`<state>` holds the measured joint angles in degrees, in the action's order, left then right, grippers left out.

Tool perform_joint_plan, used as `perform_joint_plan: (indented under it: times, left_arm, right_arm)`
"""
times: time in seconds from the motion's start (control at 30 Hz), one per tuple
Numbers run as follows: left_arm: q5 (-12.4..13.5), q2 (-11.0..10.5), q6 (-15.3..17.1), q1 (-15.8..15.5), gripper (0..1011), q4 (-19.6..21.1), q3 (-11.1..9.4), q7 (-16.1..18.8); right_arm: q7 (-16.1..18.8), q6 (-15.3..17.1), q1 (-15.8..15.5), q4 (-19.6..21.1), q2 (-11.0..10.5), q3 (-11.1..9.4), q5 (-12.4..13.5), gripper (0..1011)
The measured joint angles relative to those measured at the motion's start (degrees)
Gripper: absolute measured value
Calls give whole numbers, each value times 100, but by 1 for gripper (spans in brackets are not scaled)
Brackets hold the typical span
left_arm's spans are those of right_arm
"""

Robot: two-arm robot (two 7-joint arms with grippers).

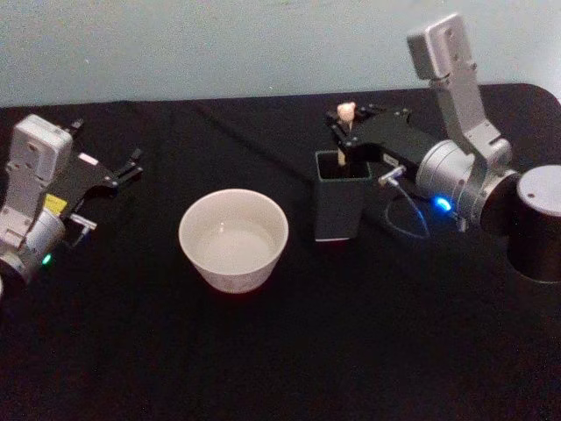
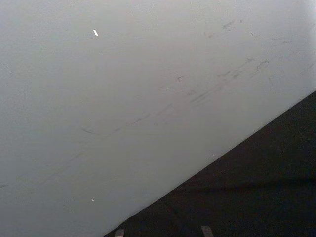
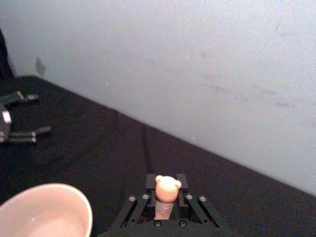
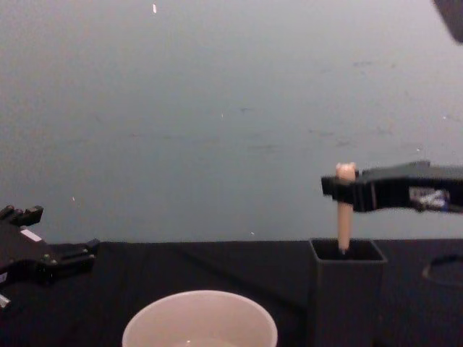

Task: Pick up the stirring spoon with one hand, stir inside the cup, then place it back in its original position.

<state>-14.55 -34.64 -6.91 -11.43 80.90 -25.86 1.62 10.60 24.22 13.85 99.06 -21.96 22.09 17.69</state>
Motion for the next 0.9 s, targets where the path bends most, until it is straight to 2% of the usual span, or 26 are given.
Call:
perform_joint_plan:
  times: [0.6, 0.77, 0.9]
  left_arm:
    - [0, 0, 0, 0, 1001, 0, 0, 0]
    - [0, 0, 0, 0, 1001, 0, 0, 0]
    - [0, 0, 0, 0, 1001, 0, 0, 0]
  right_arm:
    - [181, -248, -138, 719, 251, -515, 179, 230]
    - [236, -415, -143, 779, 297, -556, 239, 230]
    - [294, -576, -124, 743, 331, -507, 253, 230]
